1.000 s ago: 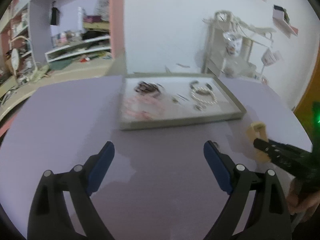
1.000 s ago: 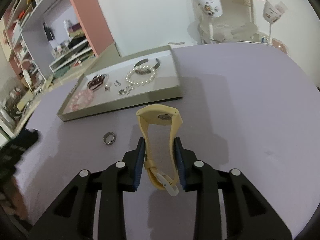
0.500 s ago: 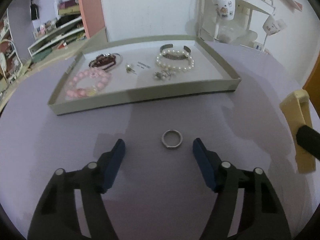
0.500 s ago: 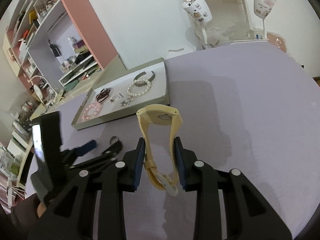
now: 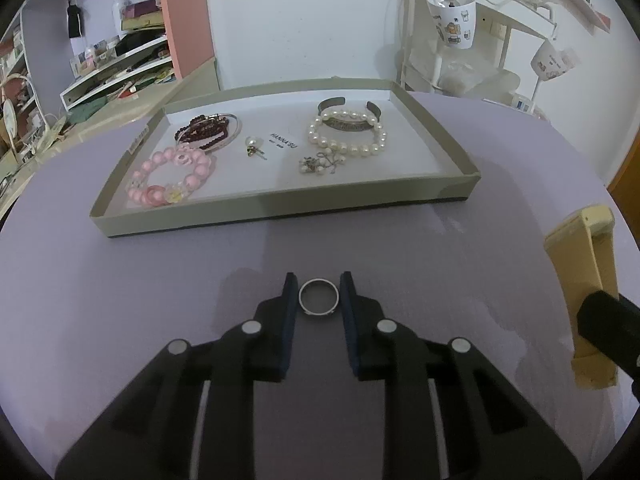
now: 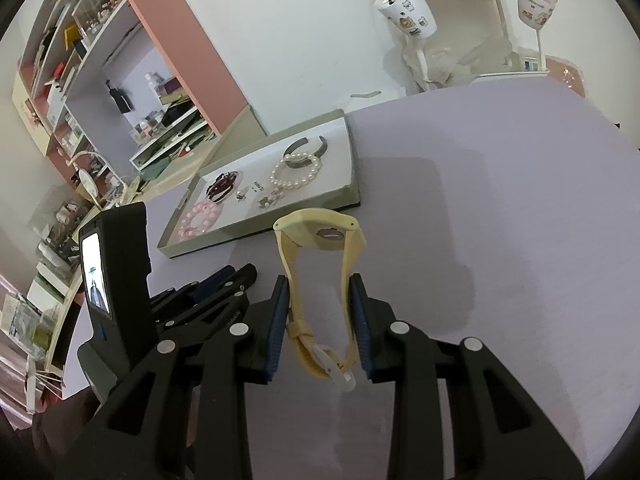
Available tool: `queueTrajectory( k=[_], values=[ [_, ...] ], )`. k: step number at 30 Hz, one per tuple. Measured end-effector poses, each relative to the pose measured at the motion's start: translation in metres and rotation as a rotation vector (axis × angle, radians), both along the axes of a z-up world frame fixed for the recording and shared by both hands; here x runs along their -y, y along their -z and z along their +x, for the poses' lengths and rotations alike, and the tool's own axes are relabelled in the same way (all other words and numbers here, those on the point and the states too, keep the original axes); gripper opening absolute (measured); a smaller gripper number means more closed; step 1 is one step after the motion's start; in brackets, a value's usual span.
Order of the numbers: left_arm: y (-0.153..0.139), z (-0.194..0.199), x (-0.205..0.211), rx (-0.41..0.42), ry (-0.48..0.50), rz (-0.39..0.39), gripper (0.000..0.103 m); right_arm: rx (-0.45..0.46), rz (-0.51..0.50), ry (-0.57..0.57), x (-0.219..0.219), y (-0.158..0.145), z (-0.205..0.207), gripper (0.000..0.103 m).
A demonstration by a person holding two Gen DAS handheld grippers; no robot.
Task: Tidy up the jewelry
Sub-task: 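Grasp the silver ring with the left tool while the right holds the watch, then carry the watch into the tray and open the right tool while the left carries the ring over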
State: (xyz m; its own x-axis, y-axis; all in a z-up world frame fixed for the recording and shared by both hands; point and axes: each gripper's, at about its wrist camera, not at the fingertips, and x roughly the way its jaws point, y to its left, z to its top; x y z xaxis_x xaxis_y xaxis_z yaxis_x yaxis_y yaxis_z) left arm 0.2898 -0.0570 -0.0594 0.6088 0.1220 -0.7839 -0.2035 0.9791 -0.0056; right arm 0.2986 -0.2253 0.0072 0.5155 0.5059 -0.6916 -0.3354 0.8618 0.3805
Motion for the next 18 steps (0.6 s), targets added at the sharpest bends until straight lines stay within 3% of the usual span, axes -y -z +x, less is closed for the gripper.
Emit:
queueTrajectory(
  k=[9,18],
  values=[
    [0.000,-0.015,-0.025,-0.002,-0.014,0.014,0.022,0.008,-0.007,-0.019,-0.005,-0.002,0.000,0.032],
    [-0.001,-0.055,-0.102,-0.028,-0.097,0.044,0.022,0.014,-0.017,-0.044,-0.021,-0.005,-0.002,0.032]
  ],
)
